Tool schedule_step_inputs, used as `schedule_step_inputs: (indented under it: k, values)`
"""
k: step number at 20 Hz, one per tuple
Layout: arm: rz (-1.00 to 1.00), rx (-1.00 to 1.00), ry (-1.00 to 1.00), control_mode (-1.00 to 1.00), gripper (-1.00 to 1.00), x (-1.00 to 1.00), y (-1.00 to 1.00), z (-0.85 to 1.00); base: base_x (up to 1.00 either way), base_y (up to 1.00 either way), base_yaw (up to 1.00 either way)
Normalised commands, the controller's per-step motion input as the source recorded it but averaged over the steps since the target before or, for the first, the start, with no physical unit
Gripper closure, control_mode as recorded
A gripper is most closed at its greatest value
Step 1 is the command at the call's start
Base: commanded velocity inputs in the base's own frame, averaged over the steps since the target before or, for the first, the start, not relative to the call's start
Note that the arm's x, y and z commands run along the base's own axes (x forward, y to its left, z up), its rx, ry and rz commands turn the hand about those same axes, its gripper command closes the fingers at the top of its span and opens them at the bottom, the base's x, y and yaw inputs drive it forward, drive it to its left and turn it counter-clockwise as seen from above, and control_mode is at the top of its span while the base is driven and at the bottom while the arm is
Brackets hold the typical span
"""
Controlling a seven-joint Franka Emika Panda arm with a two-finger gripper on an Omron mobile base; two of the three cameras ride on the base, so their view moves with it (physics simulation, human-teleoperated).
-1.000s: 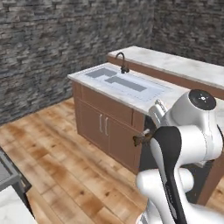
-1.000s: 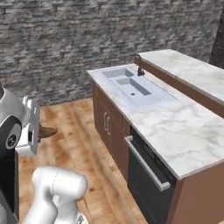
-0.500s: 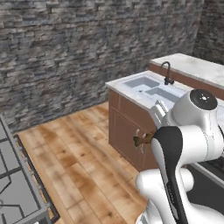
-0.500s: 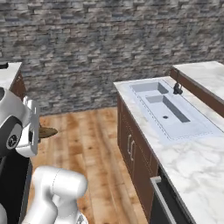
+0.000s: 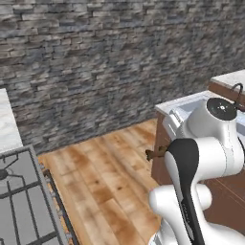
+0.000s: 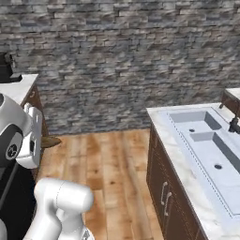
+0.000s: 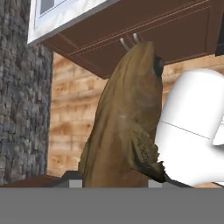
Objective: Place the fish on the counter behind the older fish on the same shelf of the fridge to maintain FIFO order. Close the fridge door when finished.
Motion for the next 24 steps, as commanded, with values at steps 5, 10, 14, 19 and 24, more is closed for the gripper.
schedule_step_inputs:
  k: [5, 10, 14, 19, 24]
  values:
    - [0.00, 0.00, 0.00, 1.00, 1.00, 0.00, 0.00, 0.00, 1.00, 0.00, -0.07]
    - [0.00, 0.00, 0.00, 1.00, 1.00, 0.00, 0.00, 0.00, 1.00, 0.18, -0.22]
    - [0.00, 0.00, 0.00, 1.00, 1.00, 0.00, 0.00, 0.00, 1.00, 0.07, -0.24]
    - [0.00, 0.00, 0.00, 1.00, 1.00, 0.00, 0.00, 0.00, 1.00, 0.11, -0.39]
    - [0.00, 0.00, 0.00, 1.00, 1.00, 0.00, 0.00, 0.00, 1.00, 0.19, -0.51]
